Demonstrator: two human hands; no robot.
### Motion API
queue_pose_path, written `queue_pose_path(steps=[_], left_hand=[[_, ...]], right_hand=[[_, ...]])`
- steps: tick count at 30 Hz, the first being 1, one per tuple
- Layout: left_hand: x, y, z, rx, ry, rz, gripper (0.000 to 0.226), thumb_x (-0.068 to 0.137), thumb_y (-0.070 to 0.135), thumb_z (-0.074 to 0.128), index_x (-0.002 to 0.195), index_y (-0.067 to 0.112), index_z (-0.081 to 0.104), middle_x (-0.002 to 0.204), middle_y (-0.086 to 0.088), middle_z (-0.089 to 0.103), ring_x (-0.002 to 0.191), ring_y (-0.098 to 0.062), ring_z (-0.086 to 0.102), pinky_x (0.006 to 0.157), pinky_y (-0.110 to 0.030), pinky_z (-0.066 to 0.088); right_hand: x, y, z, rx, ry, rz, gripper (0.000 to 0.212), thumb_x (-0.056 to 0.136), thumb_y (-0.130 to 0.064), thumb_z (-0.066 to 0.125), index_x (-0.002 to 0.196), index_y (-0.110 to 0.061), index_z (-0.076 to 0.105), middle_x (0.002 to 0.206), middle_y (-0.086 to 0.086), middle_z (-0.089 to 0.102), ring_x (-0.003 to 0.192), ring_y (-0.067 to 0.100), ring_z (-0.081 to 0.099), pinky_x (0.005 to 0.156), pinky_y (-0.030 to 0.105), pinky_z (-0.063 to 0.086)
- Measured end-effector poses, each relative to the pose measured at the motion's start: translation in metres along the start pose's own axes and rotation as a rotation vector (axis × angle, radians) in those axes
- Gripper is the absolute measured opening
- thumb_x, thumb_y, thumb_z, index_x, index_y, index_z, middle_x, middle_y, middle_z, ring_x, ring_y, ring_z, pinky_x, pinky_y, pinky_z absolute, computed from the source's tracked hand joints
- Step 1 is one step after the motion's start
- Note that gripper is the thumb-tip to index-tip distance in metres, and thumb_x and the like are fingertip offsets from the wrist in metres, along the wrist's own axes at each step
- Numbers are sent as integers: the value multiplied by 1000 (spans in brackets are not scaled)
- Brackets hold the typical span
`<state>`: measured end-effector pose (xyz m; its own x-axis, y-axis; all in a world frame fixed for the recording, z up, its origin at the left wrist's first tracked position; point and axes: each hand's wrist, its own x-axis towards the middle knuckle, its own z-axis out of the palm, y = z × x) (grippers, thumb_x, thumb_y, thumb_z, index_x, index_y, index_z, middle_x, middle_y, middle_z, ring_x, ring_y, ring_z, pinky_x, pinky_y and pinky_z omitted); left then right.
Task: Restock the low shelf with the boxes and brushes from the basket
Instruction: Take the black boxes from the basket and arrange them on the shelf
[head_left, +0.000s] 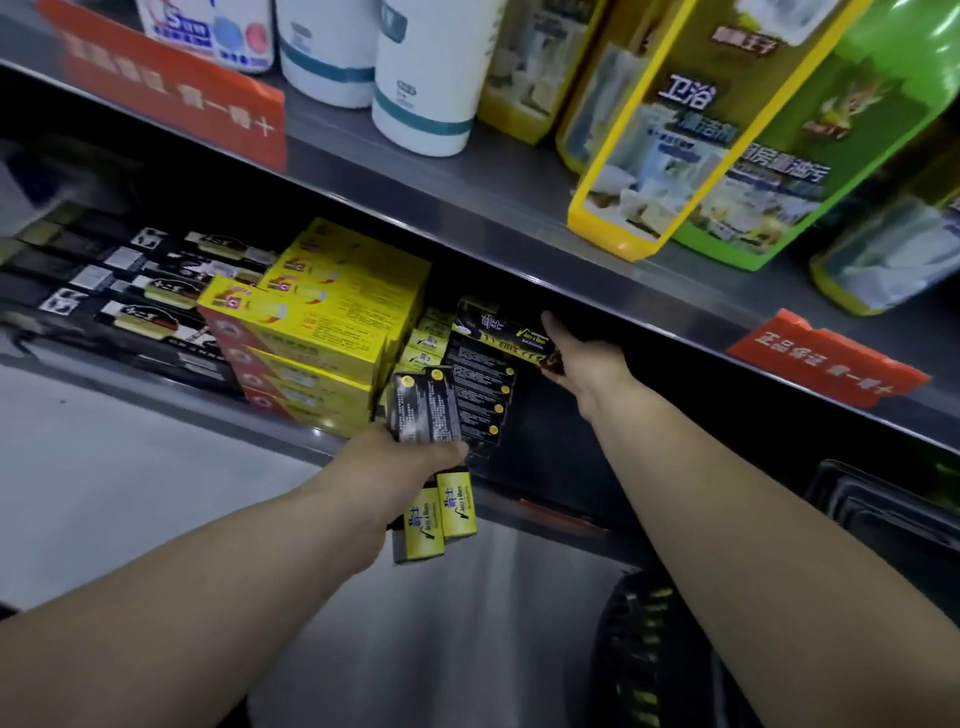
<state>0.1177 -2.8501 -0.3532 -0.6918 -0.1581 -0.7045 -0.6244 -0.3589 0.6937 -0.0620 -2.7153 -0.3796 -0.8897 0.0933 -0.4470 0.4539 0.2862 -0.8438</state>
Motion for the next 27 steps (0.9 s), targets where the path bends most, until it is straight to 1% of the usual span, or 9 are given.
queue_pose_path(steps=[3, 6, 8, 14, 16, 18, 20, 23, 27], left_hand=[[8, 2, 2, -31, -19, 9, 11, 81, 14, 72, 85, 17, 62, 84, -8, 68, 79, -29, 64, 80, -44, 54], [16, 3, 4, -43, -44, 6, 13, 81, 15, 72, 89, 17, 62, 85, -7, 68, 72, -24, 63, 70, -35, 54], [20, 3, 4, -55, -54, 4, 17, 81, 15, 72, 95, 15, 62, 86, -8, 68, 69, -22, 62, 63, -30, 53], [29, 4, -2, -86, -49, -4, 31, 81, 15, 71, 109, 12, 58, 95, -11, 68, 73, -23, 63, 64, -30, 53], [31, 4, -4, -101, -39, -21, 31, 81, 14, 70, 110, 11, 58, 92, -11, 67, 73, -24, 62, 68, -34, 53], [32, 5, -5, -101, -33, -41, 29, 81, 14, 71, 108, 12, 60, 93, -11, 68, 77, -25, 63, 73, -39, 54], [34, 6, -6, -110, -42, -50, 26, 80, 13, 72, 104, 13, 63, 90, -9, 69, 76, -24, 64, 68, -37, 54], [34, 8, -8, -125, -70, -45, 24, 77, 12, 74, 98, 15, 64, 84, -7, 70, 69, -21, 65, 57, -30, 50], [33, 13, -6, -129, -135, -20, 22, 76, 12, 74, 96, 16, 66, 83, -8, 73, 69, -21, 67, 56, -30, 54]], right_hand=[[22, 4, 23, -113, 28, -66, 67, 81, -49, 66, 131, -9, 48, 127, 12, 57, 95, 21, 61, 88, 31, 52], [35, 13, 35, -350, -6, -93, 61, 84, -55, 59, 130, -16, 49, 122, 11, 59, 107, 27, 57, 79, 29, 42], [43, 22, 40, -449, -86, -100, 54, 87, -52, 57, 130, -19, 50, 124, 9, 58, 104, 24, 55, 78, 28, 39], [45, 37, 51, -449, -187, -189, 25, 89, -42, 58, 109, -28, 57, 113, 6, 63, 97, 24, 61, 82, 34, 52], [44, 36, 51, -560, -226, -201, 30, 91, -44, 55, 116, -28, 55, 121, 7, 59, 105, 25, 57, 86, 34, 51], [40, 30, 49, -858, -174, -219, 41, 93, -50, 46, 127, -27, 49, 129, 10, 52, 120, 31, 46, 98, 39, 43], [24, 16, 46, -993, -105, -296, 44, 94, -52, 40, 127, -24, 49, 127, 11, 52, 121, 33, 43, 98, 38, 41], [-18, -2, 36, -663, -334, -347, 34, 94, -50, 42, 117, -27, 54, 116, -1, 58, 112, 20, 53, 89, 32, 44], [-59, -9, 19, -323, -782, -104, 34, 95, -32, 51, 129, -34, 46, 117, 0, 61, 102, 12, 62, 83, 28, 55]])
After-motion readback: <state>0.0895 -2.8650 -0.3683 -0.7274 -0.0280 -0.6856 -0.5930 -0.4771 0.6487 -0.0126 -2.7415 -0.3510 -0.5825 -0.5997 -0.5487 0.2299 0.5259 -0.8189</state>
